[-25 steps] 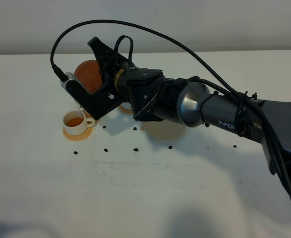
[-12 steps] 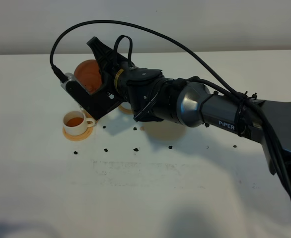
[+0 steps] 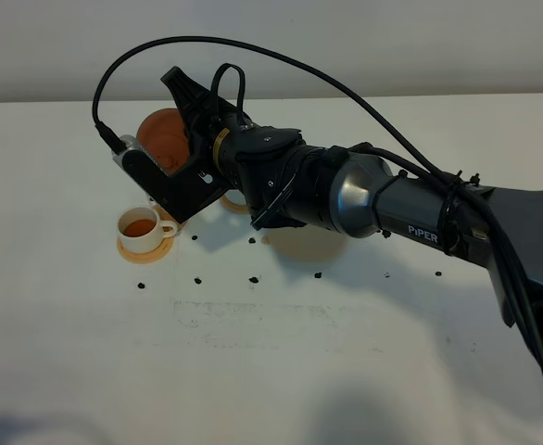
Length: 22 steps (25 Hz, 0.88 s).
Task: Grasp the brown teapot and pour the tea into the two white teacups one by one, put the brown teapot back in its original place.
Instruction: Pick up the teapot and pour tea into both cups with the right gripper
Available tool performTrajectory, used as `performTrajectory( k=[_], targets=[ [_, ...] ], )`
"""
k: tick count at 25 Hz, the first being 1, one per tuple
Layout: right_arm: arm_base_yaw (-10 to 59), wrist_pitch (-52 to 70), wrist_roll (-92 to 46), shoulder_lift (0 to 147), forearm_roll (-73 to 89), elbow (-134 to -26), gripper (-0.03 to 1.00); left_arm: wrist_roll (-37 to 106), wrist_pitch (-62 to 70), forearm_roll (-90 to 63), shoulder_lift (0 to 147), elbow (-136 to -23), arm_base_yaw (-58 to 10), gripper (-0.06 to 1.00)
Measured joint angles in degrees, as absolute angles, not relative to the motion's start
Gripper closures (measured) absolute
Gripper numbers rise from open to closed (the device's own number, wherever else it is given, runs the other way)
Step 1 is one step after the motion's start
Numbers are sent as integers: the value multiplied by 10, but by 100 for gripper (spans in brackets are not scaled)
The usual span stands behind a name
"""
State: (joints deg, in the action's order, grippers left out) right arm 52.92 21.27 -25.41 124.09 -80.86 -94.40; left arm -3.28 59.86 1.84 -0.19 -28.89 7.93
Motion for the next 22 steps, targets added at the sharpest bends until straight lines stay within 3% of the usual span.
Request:
performTrajectory(
  k=[22],
  targets=[
    [529, 217, -249, 1241, -821, -944, 88, -33, 599, 18, -2, -289, 79, 28]
  ],
)
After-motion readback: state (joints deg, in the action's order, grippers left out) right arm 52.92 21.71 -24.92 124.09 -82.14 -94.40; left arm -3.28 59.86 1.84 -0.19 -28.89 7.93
